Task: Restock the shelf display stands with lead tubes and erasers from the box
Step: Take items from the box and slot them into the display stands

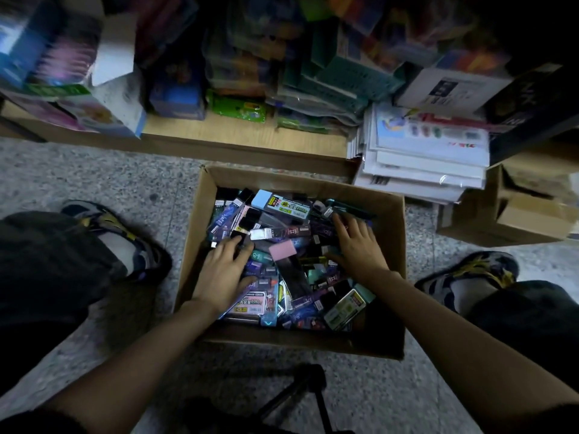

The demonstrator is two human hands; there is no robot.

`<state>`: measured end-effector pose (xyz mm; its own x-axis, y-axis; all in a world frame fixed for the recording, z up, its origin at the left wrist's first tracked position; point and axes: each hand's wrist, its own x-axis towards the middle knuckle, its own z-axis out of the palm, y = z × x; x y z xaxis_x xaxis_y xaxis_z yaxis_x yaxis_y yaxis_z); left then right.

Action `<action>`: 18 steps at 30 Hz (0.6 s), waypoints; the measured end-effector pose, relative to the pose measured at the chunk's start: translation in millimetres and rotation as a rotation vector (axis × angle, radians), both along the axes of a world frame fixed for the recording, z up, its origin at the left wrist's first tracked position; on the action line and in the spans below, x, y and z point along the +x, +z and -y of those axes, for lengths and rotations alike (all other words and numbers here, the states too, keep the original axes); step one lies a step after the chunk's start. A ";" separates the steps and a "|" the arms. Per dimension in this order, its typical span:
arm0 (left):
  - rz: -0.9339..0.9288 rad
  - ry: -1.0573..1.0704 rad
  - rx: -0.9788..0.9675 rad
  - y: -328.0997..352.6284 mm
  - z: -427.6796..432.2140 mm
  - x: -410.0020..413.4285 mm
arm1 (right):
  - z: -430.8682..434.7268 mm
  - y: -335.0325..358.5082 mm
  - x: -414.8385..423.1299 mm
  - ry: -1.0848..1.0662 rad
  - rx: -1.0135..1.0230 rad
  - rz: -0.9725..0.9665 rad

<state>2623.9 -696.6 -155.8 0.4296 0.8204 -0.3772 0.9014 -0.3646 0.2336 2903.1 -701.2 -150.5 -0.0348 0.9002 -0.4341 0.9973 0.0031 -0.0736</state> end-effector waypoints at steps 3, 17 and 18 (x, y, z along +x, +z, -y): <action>0.025 -0.025 0.021 2.2 0.5 -1.9 | 15.3 -2.9 -6.8 0.023 0.069 -0.026; 0.050 0.028 -0.103 -1.6 -19.0 0.5 | 19.3 1.7 -14.7 -0.288 0.058 -0.200; 0.020 0.039 -0.121 -3.2 -18.4 1.2 | 18.0 2.3 -14.8 -0.333 0.044 -0.257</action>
<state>2625.1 -678.2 -159.0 0.4064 0.7857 -0.4663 0.9092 -0.2974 0.2914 2888.3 -719.2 -148.2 0.1590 0.8979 -0.4104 0.8933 -0.3078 -0.3274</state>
